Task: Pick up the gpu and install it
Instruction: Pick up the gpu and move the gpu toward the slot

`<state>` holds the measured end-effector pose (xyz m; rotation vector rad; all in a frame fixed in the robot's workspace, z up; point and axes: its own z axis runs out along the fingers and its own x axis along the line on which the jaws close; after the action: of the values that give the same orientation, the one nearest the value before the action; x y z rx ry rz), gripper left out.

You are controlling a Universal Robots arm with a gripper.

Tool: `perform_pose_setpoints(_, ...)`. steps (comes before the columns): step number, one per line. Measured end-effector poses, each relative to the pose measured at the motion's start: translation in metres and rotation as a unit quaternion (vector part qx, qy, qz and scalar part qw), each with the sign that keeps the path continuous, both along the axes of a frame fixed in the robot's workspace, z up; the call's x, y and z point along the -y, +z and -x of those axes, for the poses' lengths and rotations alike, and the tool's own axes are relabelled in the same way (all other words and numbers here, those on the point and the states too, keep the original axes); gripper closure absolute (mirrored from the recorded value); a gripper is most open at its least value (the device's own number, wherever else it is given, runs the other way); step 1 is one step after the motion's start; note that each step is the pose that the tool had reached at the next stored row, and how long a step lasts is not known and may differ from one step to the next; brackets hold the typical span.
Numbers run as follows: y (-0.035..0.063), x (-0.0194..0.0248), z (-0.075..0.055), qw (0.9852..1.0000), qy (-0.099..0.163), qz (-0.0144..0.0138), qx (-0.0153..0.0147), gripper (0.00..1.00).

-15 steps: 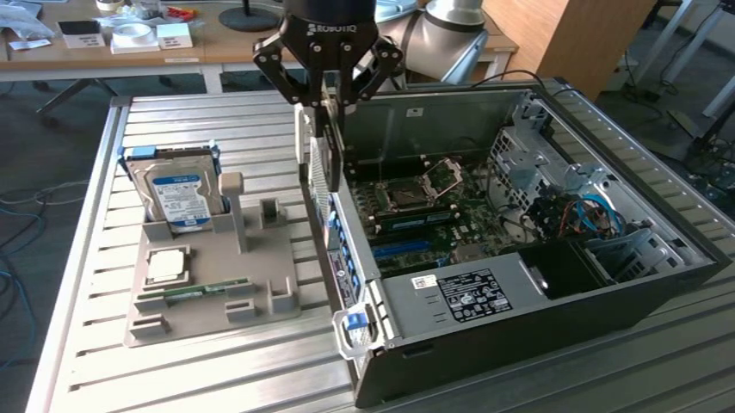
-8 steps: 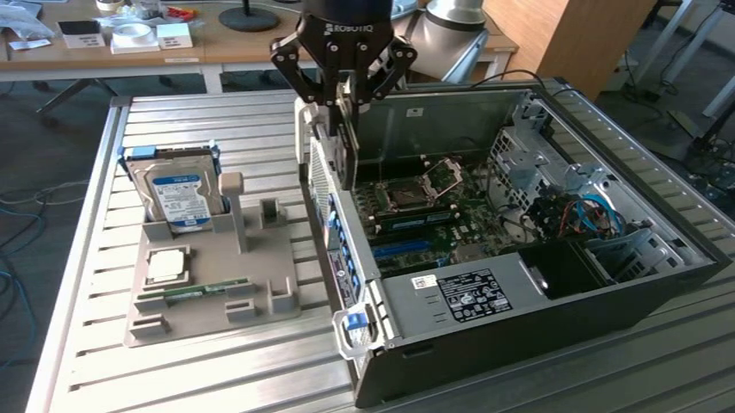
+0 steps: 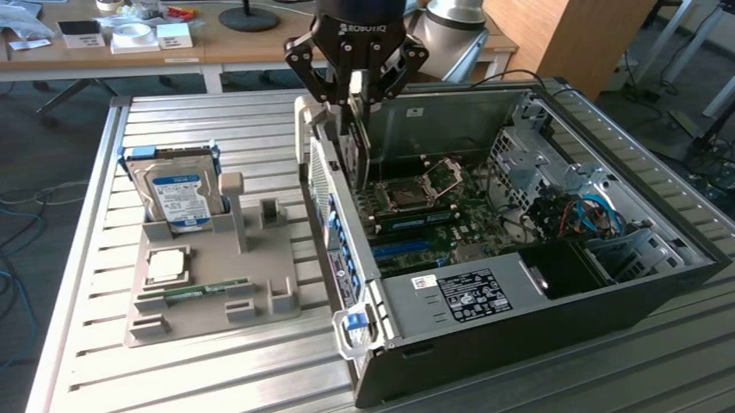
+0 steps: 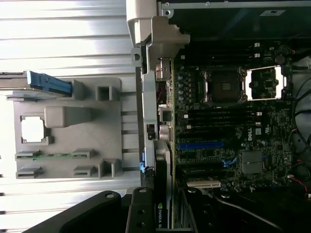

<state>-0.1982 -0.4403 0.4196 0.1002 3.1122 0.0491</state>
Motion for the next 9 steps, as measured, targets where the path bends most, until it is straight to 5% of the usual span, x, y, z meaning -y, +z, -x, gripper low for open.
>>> perform_pose_setpoints(9, 0.0, 0.0, -0.013, 1.0, 0.0, 0.0, 0.0, 0.73)
